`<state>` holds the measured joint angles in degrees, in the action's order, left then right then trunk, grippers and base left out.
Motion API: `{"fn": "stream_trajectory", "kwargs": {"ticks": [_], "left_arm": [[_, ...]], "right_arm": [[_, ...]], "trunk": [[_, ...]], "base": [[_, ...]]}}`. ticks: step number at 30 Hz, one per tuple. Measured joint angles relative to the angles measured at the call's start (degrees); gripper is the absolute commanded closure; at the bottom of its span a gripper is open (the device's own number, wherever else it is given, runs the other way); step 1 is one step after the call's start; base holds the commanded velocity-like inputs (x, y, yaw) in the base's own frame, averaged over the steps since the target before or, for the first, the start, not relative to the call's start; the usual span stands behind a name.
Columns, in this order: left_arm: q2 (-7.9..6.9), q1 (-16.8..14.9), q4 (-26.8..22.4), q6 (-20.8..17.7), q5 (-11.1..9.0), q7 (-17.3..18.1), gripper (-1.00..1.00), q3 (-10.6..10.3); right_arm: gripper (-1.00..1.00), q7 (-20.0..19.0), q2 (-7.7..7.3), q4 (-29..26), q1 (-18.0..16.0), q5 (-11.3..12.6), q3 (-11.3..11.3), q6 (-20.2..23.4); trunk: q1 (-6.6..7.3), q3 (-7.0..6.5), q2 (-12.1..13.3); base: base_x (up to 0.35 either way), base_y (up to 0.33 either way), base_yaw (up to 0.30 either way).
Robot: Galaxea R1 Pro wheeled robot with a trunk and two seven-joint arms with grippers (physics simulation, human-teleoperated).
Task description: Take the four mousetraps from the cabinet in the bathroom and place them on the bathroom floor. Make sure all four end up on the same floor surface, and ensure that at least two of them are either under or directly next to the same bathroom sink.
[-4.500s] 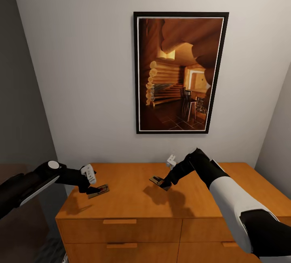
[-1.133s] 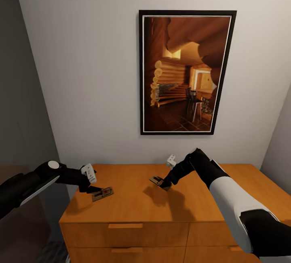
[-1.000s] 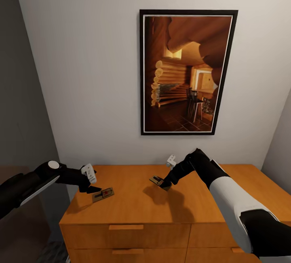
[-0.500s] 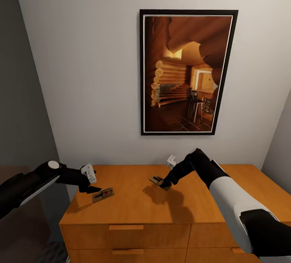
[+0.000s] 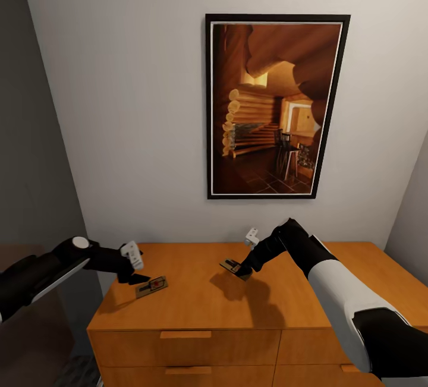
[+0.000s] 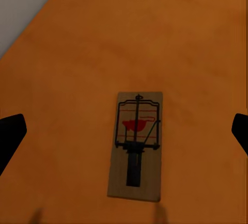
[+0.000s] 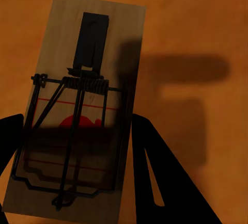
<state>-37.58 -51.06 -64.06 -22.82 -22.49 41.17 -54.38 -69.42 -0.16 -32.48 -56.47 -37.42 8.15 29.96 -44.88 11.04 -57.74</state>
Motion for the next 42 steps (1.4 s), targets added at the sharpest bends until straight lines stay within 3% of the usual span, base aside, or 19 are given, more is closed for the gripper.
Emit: {"fn": "stream_trajectory", "kwargs": {"ticks": [42], "left_arm": [[0.43,0.0,0.0,-0.1,0.1,0.0,-1.0,0.1]], "right_arm": [[1.0,0.0,0.03,0.1,0.0,0.0,0.0,0.0]], "trunk": [[0.0,0.0,0.0]], "base": [[0.0,0.0,0.0]]}}
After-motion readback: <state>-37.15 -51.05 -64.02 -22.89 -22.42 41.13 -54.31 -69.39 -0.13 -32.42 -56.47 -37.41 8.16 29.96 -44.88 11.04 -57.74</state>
